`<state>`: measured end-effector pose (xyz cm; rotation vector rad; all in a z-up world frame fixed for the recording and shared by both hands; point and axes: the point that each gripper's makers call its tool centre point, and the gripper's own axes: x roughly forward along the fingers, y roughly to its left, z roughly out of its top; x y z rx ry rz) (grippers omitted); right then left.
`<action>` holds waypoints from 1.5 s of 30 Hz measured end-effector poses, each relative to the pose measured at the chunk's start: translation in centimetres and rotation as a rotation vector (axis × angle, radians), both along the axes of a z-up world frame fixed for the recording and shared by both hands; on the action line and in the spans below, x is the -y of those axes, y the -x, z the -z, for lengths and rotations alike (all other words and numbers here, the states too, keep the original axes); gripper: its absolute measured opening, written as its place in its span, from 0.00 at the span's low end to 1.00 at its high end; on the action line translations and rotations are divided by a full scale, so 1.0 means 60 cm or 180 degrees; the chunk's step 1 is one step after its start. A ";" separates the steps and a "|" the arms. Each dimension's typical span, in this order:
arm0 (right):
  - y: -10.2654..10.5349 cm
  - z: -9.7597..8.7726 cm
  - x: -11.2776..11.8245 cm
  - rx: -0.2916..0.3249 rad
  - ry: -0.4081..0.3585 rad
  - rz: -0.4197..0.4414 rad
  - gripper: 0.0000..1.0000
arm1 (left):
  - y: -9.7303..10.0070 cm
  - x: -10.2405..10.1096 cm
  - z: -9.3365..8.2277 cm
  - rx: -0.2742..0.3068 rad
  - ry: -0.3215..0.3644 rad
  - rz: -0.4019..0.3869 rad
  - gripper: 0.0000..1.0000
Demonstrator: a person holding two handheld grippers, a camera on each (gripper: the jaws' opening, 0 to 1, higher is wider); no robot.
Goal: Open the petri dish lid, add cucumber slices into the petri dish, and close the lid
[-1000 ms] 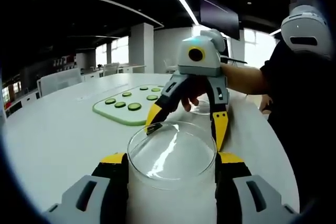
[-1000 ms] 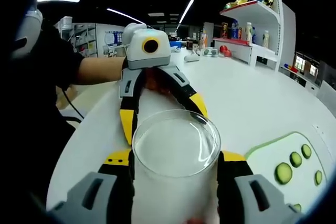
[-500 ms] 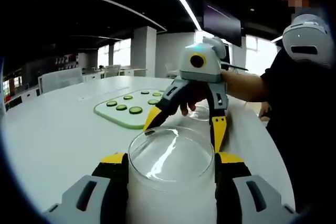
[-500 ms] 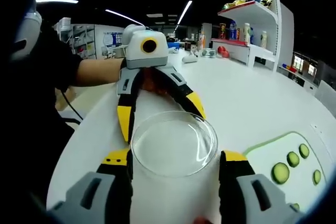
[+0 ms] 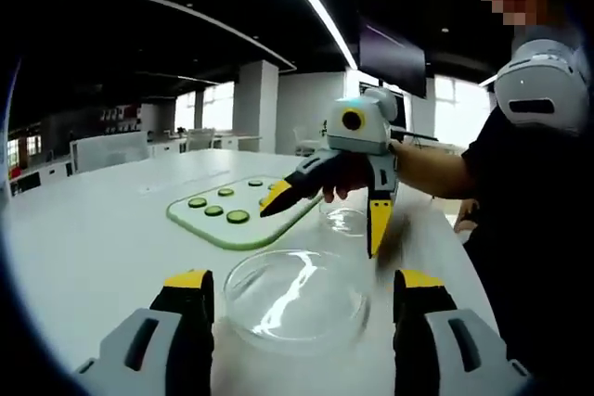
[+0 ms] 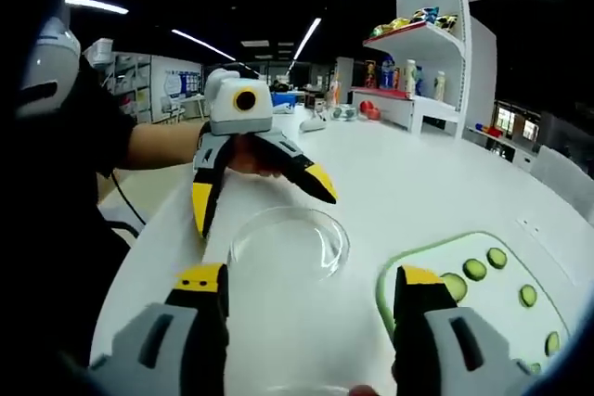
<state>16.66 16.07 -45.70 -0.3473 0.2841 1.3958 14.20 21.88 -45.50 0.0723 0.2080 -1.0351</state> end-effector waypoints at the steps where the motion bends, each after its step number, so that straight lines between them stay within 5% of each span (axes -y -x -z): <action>1: -0.002 -0.004 0.009 0.0000 -0.0037 0.0050 0.73 | 0.000 0.003 -0.002 0.0015 -0.0004 -0.0006 0.79; 6: -0.012 -0.028 0.084 0.0011 -0.0171 0.0381 0.76 | 0.004 0.020 -0.006 0.0084 -0.0100 -0.0009 0.83; 11: -0.010 -0.051 0.152 0.0041 -0.0306 0.0675 0.82 | 0.019 0.042 -0.030 0.0037 0.0128 0.0036 0.94; 18: 0.002 -0.067 0.242 0.0073 -0.0459 0.1084 0.97 | 0.028 0.052 -0.055 0.0254 0.0056 -0.0099 0.95; 28: 0.038 -0.068 0.350 0.0030 -0.0554 0.1483 0.97 | 0.052 0.074 -0.072 0.0274 0.0196 -0.0143 0.95; 35: 0.050 -0.071 0.387 0.0020 -0.0620 0.1634 0.97 | 0.048 0.070 -0.082 0.0296 0.0316 -0.0300 0.95; 45: 0.046 -0.067 0.384 0.0021 -0.0613 0.1656 0.96 | 0.051 0.072 -0.087 0.0264 0.0400 -0.0312 0.95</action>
